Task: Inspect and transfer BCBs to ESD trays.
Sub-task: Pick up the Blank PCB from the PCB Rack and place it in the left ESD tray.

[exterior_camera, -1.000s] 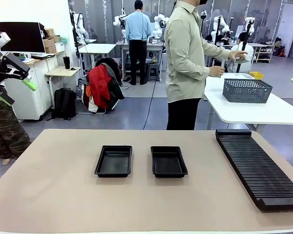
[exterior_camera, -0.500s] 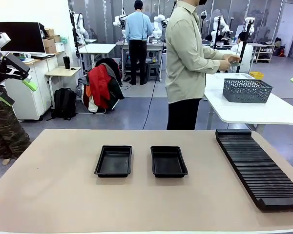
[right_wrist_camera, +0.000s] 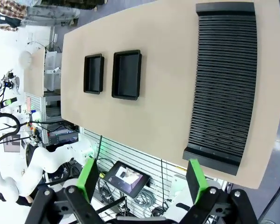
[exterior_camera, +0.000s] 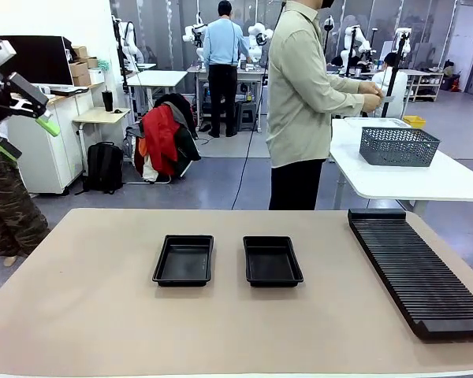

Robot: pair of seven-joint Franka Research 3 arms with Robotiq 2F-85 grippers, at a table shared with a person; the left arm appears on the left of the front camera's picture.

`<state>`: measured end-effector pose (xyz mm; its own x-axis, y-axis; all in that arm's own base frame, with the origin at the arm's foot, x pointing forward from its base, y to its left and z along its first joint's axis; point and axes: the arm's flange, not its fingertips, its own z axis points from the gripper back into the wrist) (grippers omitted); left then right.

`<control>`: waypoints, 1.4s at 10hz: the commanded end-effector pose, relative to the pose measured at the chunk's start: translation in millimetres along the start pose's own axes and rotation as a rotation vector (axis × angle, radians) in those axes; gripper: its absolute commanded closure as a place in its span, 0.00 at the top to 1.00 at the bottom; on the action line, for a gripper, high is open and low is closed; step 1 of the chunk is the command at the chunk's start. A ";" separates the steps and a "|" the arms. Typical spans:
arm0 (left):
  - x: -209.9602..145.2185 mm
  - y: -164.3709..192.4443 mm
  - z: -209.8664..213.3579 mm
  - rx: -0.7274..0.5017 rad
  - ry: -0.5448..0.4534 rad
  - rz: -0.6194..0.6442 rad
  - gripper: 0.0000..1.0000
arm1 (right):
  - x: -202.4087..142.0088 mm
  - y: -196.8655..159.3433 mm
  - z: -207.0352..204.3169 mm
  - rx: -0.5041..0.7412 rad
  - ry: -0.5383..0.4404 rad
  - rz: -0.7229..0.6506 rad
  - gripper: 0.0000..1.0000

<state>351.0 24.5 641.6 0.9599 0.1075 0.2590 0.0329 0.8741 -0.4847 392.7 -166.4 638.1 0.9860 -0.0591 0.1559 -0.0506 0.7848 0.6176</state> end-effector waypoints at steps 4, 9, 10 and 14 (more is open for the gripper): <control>17.3 -15.0 28.7 0.117 0.013 0.048 1.00 | 3.4 2.8 27.0 -0.017 -0.053 -0.020 1.00; 27.1 -25.5 48.1 0.164 -0.003 0.028 1.00 | 11.5 8.0 42.3 -0.056 -0.061 0.016 1.00; 30.7 -30.5 49.3 0.191 0.009 0.023 1.00 | 11.6 8.6 42.7 -0.061 -0.056 0.024 1.00; 37.8 -43.0 53.5 0.232 0.023 -0.025 1.00 | 14.5 7.5 40.7 -0.060 -0.045 0.042 1.00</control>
<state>369.8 15.0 714.1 0.9592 0.0835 0.2700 0.0018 0.9535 -0.3014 400.6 -185.5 675.4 0.9709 -0.0815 0.2254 -0.0641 0.8177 0.5720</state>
